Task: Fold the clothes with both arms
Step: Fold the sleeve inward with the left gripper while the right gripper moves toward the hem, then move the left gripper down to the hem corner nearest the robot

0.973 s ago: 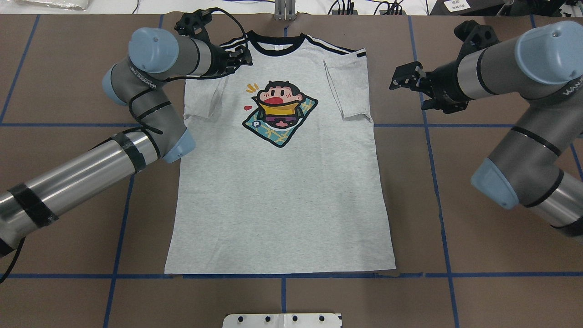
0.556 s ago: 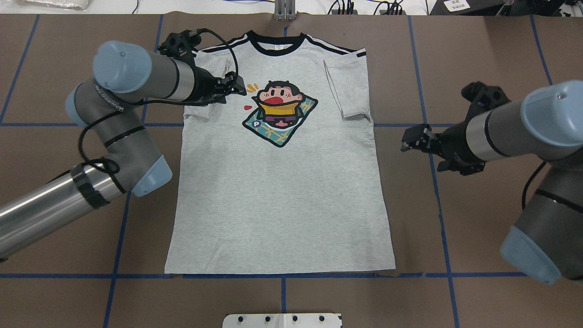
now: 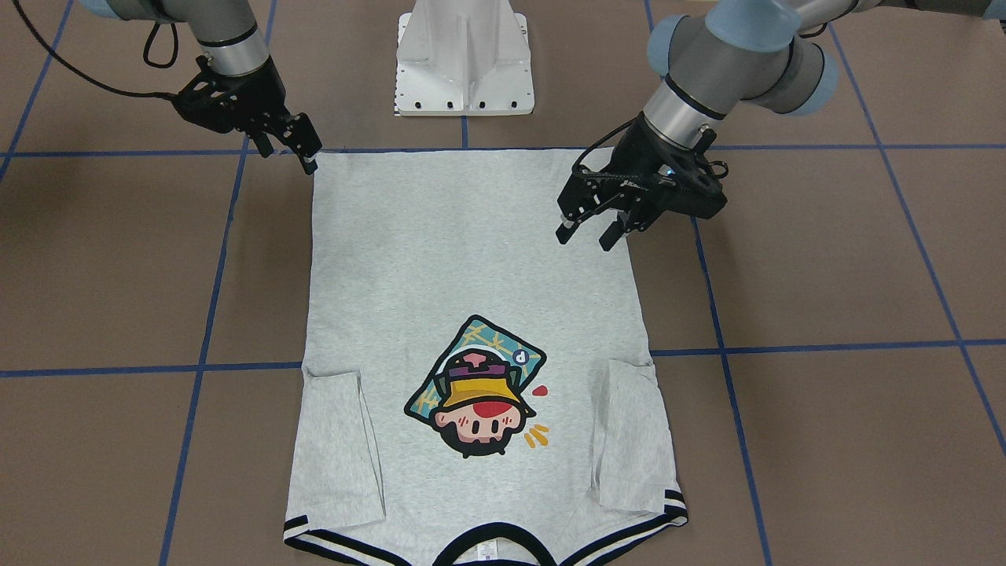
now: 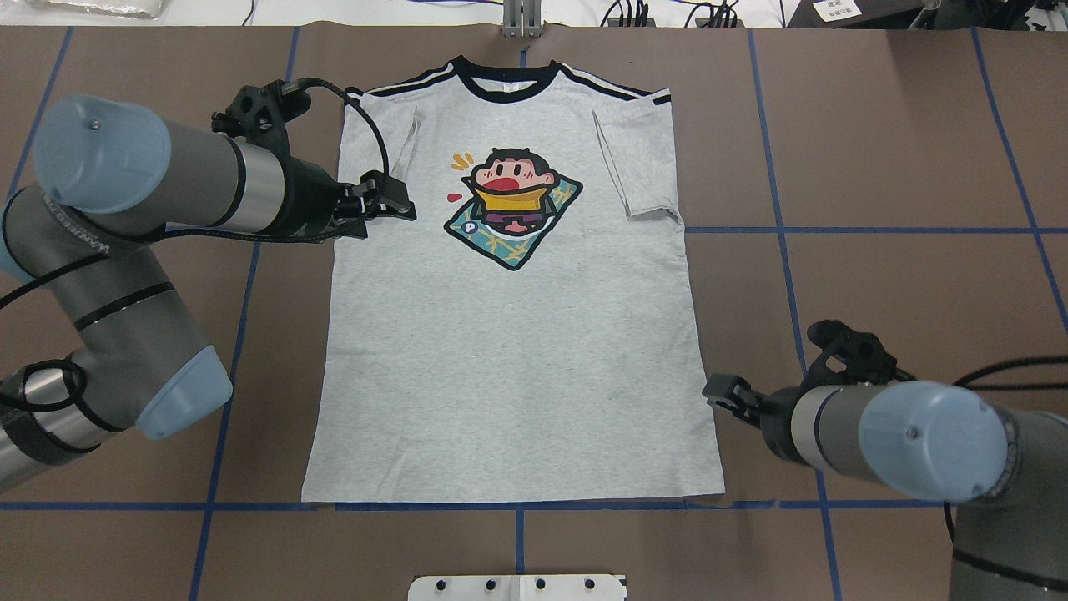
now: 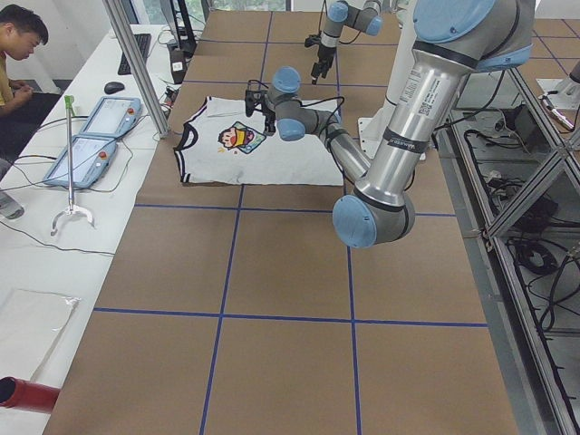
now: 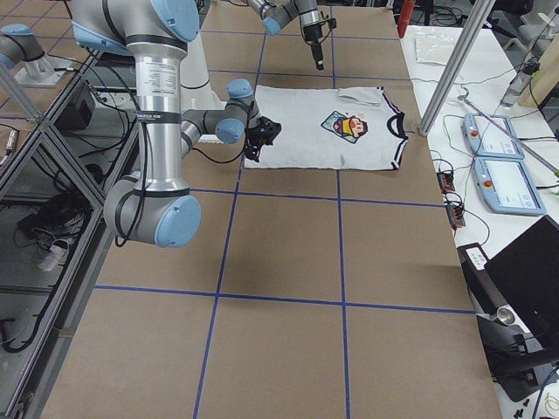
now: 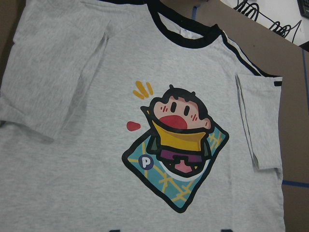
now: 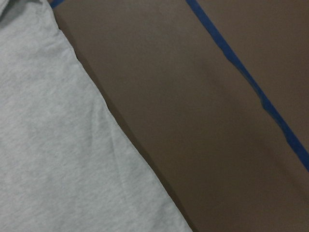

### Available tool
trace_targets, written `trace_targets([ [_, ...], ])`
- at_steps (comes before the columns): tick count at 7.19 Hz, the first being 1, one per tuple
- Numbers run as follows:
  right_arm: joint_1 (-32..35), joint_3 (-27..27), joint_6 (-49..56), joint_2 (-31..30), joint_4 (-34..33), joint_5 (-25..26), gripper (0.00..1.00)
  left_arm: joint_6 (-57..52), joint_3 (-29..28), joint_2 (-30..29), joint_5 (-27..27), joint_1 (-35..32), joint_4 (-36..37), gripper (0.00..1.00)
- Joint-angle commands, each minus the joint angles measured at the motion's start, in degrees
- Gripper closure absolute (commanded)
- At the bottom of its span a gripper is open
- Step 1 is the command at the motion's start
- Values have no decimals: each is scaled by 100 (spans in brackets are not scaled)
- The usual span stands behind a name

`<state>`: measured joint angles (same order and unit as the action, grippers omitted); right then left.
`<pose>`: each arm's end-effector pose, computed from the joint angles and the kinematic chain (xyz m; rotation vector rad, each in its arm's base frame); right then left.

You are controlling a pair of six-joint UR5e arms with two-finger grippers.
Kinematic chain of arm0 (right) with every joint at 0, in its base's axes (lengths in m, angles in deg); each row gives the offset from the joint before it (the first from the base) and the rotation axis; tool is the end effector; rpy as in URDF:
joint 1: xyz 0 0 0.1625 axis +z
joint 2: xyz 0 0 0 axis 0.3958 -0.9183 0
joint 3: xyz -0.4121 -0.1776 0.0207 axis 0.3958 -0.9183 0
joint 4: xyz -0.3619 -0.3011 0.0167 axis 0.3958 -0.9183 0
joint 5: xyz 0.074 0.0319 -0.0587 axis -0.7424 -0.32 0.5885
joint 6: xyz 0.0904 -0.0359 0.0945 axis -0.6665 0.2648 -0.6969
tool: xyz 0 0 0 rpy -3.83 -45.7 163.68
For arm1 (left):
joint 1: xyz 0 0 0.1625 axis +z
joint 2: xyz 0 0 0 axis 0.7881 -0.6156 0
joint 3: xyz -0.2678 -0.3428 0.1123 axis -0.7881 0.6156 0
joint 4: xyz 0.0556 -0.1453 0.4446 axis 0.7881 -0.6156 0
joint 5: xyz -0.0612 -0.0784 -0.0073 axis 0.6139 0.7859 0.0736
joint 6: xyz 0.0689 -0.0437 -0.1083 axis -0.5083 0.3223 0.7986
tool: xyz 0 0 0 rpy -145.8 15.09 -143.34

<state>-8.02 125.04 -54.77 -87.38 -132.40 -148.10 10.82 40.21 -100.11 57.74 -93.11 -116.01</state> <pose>-0.4803 -0.2730 0.3622 -0.0397 -0.8746 0.6475 0.4594 -0.5134 0.2241 0.2275 1.2642 -0.2698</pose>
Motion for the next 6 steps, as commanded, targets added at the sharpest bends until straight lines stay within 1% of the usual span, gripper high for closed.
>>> trace_targets([
  [1,-798,30,-894,-68,-388,672,8,-39,93,173,-46,32,4,24],
  [2,-974,-5,-1184,-42,-443,725,11,-74,67,243,-37,41,-14,24],
  [4,-1028,-198,-1195,72,-435,709,12,-92,111,253,-55,111,-5,24],
  [5,-1046,-382,-1204,238,-435,674,12,-83,120,244,-72,112,-5,24],
  [6,-1055,-427,-1196,318,-443,664,15,-91,120,253,-81,103,-5,24],
])
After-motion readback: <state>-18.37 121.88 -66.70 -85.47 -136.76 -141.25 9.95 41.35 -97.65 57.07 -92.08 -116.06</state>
